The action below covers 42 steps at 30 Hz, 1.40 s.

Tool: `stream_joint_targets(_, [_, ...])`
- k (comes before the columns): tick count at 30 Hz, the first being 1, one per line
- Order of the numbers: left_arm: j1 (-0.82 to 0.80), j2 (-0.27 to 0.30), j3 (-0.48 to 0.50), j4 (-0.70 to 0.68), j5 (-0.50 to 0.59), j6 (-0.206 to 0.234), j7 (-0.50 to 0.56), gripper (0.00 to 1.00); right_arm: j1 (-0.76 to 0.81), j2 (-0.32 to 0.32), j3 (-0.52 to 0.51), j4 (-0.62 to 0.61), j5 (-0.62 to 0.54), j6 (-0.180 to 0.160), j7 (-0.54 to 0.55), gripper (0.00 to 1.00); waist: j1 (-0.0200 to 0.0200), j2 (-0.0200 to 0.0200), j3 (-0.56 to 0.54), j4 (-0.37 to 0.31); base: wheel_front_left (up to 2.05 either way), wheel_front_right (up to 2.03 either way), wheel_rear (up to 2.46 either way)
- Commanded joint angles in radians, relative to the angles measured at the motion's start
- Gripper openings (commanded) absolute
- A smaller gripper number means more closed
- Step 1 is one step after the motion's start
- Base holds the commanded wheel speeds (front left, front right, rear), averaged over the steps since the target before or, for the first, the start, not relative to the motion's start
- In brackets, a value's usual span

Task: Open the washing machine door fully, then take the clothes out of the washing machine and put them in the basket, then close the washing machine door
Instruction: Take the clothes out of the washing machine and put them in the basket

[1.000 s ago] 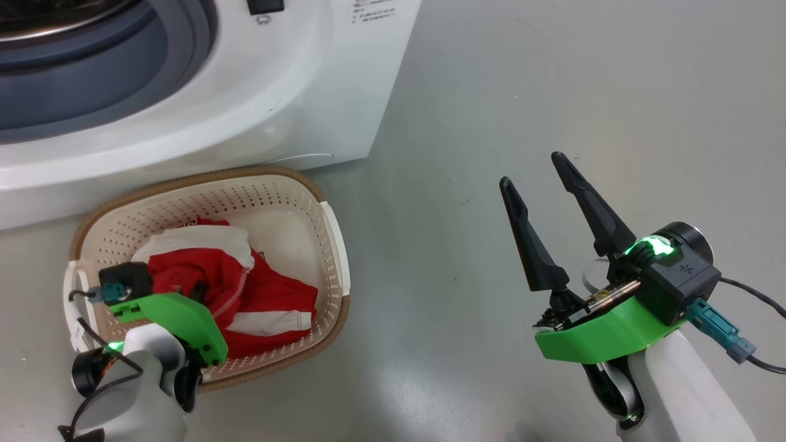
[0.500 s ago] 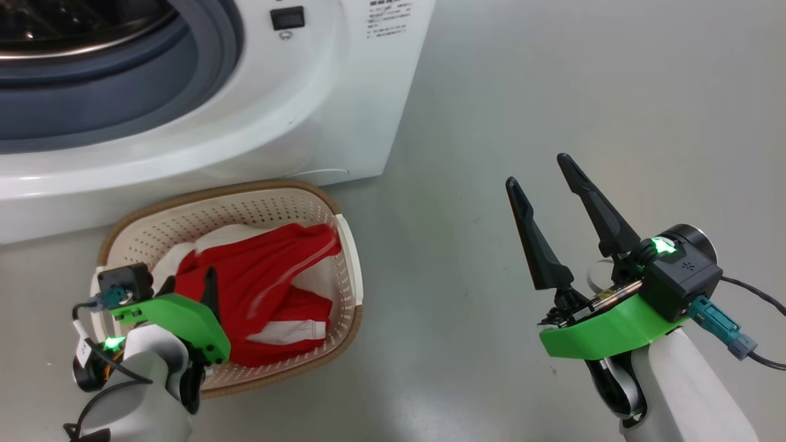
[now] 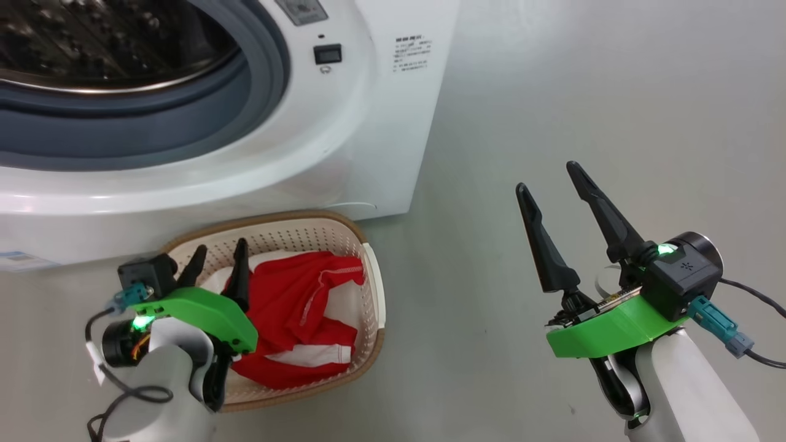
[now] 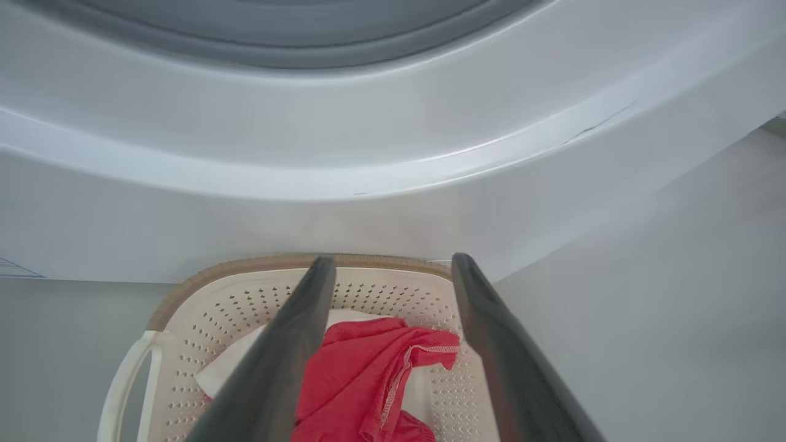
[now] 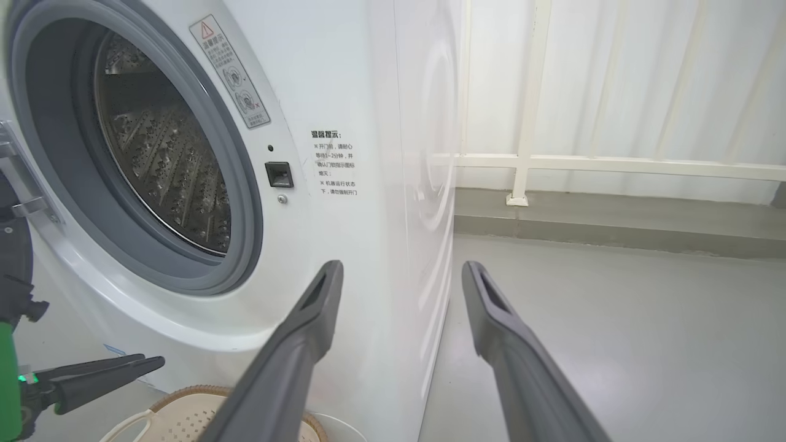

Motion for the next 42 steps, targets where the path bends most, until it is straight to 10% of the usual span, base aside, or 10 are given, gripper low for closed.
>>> stream_joint_targets(1, [0.037,0.026,0.026,-0.046,0.013,-0.002,-0.012,1.00,0.016,0.005,0.015,-0.018,-0.009,0.003,-0.006,1.00,0.0000,0.0000,-0.036,0.022,0.00,0.00,0.00])
stream_joint_targets(20, [0.317,0.008,0.101,-0.671,0.110,0.033,-0.012,1.00,0.036,0.005,-0.021,0.043,-0.031,0.003,-0.006,1.00,0.0000,0.0000,-0.198,0.055,0.00,0.00,0.00])
stream_joint_targets(42, [0.528,0.031,0.181,-0.934,0.231,0.037,-0.012,1.00,0.080,0.005,-0.088,0.075,-0.038,0.003,-0.006,1.00,0.0000,0.0000,-0.287,0.060,0.00,0.00,0.00])
